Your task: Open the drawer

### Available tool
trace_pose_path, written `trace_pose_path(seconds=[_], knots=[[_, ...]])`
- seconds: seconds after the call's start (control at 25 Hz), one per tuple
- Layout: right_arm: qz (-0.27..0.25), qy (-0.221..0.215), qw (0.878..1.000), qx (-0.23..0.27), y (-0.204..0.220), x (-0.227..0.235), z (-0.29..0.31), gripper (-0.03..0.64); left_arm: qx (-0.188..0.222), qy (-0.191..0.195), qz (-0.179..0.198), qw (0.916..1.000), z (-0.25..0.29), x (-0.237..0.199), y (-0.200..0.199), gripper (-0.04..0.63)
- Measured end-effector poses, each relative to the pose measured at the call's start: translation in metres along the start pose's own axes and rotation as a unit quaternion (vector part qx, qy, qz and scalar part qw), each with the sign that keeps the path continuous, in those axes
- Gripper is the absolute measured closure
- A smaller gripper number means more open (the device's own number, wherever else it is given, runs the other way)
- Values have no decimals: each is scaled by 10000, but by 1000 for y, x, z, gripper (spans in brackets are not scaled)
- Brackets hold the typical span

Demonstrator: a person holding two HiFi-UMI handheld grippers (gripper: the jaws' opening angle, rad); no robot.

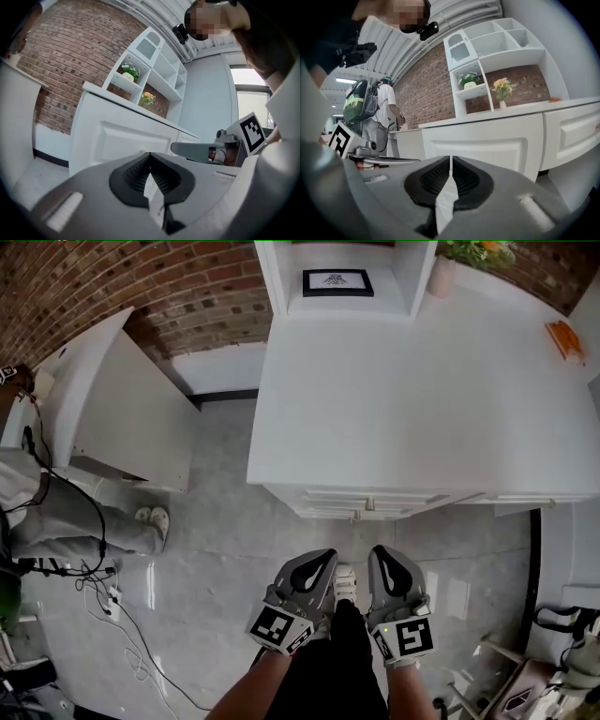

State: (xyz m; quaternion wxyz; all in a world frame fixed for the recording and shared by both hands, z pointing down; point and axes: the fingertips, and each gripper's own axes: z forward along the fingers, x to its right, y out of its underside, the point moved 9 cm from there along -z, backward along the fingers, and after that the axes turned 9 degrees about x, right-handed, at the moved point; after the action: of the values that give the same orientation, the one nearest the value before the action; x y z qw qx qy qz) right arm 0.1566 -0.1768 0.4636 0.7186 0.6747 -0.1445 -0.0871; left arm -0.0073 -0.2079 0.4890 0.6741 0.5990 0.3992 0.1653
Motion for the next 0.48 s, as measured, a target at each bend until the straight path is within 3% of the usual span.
trace_pose_path(seconds=[0.16,0.48], knots=[[-159,88,9998,-41,17,3,15,599,56,-101,-45,9999,6,-9,17,594],[-347,396,9986,-4,36,11,36,574,250,53,28,9997,30,-18,31,592]])
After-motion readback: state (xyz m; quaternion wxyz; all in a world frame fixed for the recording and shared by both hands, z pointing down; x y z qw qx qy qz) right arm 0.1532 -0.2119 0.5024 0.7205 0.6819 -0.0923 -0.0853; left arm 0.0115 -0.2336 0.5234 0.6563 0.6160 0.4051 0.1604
